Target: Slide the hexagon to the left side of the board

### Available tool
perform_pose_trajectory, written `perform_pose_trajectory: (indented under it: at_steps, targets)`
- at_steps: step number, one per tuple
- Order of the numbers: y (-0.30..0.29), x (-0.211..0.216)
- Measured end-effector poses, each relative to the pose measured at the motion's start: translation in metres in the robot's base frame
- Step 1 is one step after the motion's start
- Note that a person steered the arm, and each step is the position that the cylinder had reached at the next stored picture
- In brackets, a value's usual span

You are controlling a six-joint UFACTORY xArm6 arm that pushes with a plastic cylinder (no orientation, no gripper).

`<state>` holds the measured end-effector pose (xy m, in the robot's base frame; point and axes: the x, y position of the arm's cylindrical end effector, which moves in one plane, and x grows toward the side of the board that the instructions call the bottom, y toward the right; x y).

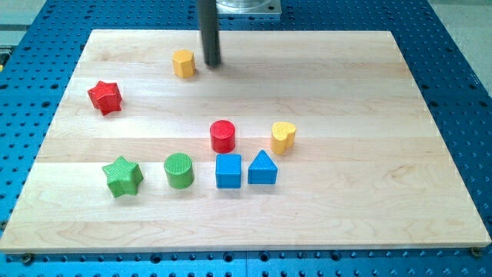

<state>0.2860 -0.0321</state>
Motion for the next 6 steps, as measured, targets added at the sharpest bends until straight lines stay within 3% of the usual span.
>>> perform_pose_trajectory:
  at_steps: [1, 4, 5, 6]
  targets:
    - [0.005, 0.015]
    - [-0.100, 0.012]
    - [-0.102, 0.079]
    - [-0.151, 0.100]
